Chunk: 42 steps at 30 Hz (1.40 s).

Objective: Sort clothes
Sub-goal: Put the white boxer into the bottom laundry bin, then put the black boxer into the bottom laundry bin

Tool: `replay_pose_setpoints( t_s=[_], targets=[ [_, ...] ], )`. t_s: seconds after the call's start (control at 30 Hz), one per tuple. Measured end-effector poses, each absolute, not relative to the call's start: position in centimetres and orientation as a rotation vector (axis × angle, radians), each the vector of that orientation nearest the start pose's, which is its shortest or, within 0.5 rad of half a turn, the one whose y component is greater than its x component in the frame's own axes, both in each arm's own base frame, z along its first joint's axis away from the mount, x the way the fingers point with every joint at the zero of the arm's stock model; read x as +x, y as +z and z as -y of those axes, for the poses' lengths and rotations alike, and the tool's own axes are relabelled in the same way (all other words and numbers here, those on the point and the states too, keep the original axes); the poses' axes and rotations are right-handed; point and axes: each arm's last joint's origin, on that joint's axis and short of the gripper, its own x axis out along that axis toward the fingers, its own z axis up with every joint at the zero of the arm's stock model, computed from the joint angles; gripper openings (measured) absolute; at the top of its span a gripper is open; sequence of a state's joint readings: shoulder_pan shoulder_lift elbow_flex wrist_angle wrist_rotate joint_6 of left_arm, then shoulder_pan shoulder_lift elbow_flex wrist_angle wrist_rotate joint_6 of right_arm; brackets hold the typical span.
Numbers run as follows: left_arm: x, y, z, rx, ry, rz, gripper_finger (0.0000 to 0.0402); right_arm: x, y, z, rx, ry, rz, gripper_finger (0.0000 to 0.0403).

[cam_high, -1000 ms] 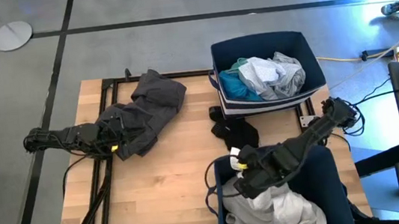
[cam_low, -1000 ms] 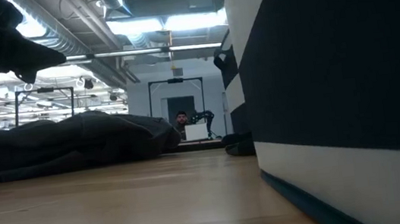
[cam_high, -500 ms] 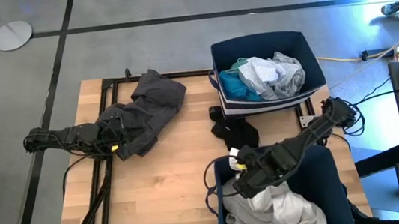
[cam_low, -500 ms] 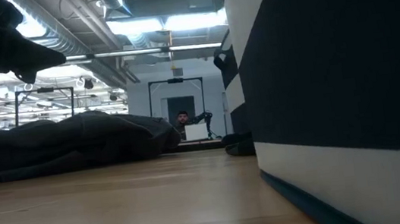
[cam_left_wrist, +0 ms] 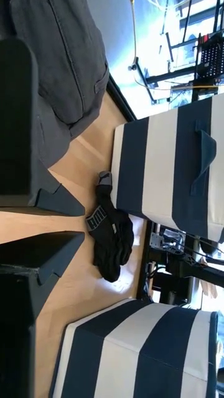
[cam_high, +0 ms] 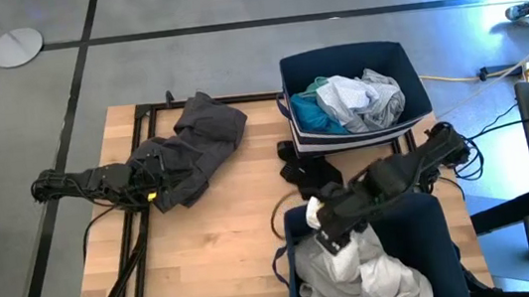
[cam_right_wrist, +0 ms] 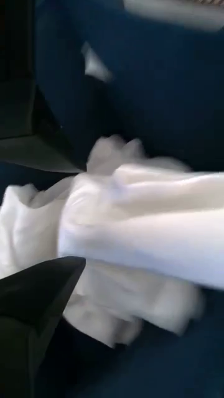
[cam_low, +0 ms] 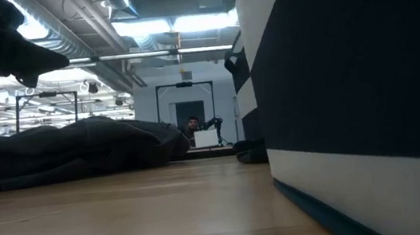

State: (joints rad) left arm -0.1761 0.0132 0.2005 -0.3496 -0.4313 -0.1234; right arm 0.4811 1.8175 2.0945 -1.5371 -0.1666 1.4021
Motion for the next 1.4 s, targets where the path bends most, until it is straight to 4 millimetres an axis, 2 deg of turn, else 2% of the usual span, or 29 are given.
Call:
replay_pose_setpoints(
  t_s=[0.13, 0.27, 0.43, 0.53, 0.73, 0.97, 1.13, 1.4],
  targets=[
    [7.9, 19.6, 0.2, -0.074, 0.264, -0.138, 0.004, 29.3, 41.8, -14.2, 0.964, -0.415, -1.243, 0.0234],
    [7.9, 19.6, 0.2, -0.074, 0.264, -0.138, 0.004, 29.6, 43.7, -12.2, 0.853, -0.429, -1.044, 0.0234],
    [7.9, 19.6, 0.2, -0.074, 0.264, -0.138, 0.004, 31.0, 44.5, -9.9, 0.585, -0.515, -0.799, 0.0234],
    [7.9, 19.6, 0.2, -0.074, 0.263, -0.138, 0.004, 32.1, 44.3, -8.5, 0.472, -0.53, -0.749, 0.0234],
    [7.9, 19.6, 0.2, -0.069, 0.263, -0.14, 0.004, 34.0, 43.2, -5.6, 0.405, -0.57, -0.765, 0.0234],
    [7.9, 19.6, 0.2, -0.064, 0.263, -0.148, 0.004, 36.4, 40.3, -3.2, 0.451, -0.591, -0.858, 0.0234],
    [7.9, 19.6, 0.2, -0.06, 0.263, -0.147, 0.004, 37.7, 37.4, -2.2, 0.484, -0.649, -0.942, 0.0234],
    [7.9, 19.6, 0.2, -0.053, 0.263, -0.148, 0.004, 38.7, 32.9, -1.8, 0.549, -0.771, -1.055, 0.0234]
  ],
)
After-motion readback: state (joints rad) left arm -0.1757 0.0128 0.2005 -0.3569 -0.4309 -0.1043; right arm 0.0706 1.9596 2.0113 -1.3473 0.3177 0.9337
